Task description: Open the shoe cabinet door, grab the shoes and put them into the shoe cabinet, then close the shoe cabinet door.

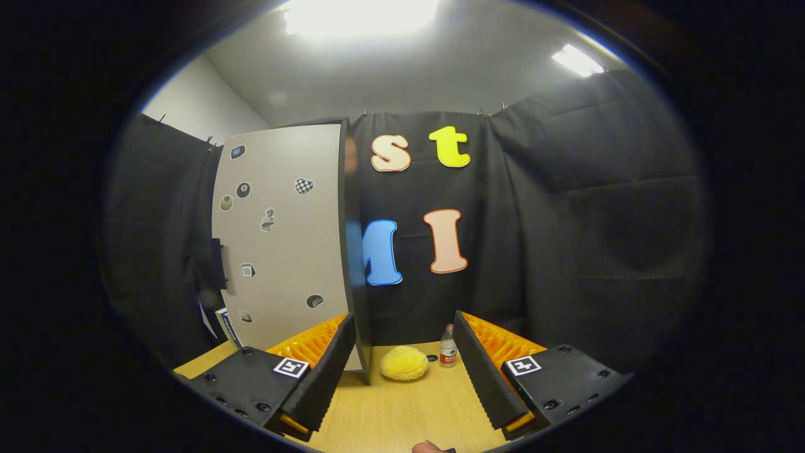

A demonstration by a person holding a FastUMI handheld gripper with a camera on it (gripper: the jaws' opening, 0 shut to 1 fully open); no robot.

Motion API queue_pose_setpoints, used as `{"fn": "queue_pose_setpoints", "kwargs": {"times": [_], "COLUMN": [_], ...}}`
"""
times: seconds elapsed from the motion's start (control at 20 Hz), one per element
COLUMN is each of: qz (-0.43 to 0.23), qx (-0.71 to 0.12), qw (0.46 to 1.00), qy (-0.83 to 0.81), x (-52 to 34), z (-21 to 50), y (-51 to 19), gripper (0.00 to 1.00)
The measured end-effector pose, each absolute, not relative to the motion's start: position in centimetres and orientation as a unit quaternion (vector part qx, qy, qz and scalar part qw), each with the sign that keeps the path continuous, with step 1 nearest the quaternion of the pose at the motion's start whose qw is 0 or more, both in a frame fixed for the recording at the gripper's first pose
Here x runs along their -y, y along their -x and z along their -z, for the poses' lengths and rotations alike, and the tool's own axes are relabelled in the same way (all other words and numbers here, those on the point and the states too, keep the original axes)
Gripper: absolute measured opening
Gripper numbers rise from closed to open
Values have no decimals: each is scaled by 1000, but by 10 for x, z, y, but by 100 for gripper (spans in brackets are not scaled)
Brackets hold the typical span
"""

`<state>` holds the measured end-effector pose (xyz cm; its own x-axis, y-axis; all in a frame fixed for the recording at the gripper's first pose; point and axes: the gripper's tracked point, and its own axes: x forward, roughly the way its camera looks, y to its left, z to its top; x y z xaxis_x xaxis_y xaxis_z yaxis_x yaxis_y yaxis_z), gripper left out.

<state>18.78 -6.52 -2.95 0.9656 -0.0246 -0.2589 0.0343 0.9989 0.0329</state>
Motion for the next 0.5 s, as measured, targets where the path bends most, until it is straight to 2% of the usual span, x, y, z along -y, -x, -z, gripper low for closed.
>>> {"fn": "queue_pose_setpoints", "kwargs": {"times": [0.5], "qz": [0], "qx": [-141], "qw": [990], "qy": [-24], "x": [52], "z": [40], "y": [-194], "gripper": [98]}}
